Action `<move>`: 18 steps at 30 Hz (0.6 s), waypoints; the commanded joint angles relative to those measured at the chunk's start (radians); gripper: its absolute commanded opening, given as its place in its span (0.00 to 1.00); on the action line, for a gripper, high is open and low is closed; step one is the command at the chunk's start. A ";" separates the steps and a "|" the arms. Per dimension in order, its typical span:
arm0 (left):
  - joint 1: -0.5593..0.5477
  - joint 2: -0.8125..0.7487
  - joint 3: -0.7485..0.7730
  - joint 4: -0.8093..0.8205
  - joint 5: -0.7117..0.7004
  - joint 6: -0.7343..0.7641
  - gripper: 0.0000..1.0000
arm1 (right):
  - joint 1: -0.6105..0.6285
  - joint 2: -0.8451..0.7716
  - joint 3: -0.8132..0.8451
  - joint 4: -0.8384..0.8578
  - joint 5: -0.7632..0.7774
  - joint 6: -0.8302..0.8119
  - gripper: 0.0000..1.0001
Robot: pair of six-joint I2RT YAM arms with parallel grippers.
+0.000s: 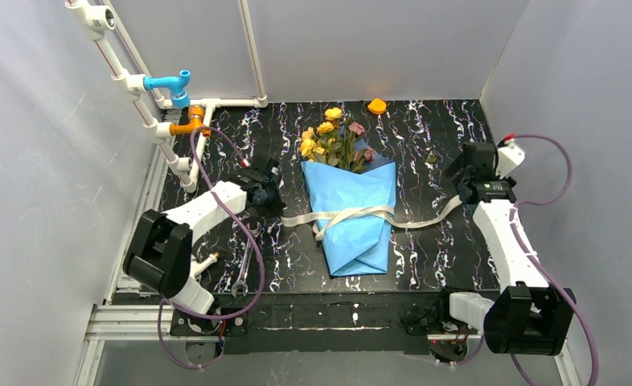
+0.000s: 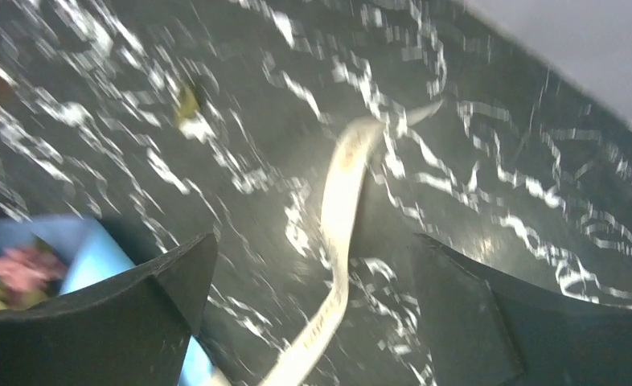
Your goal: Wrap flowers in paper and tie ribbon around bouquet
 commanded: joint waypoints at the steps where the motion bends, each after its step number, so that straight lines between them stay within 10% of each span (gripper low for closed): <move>1: -0.057 0.049 0.031 0.040 0.081 -0.030 0.00 | 0.001 -0.042 -0.101 -0.014 -0.148 -0.004 0.98; 18: -0.097 0.103 0.033 0.123 0.123 -0.049 0.00 | 0.010 -0.068 -0.461 0.098 -0.704 0.446 0.99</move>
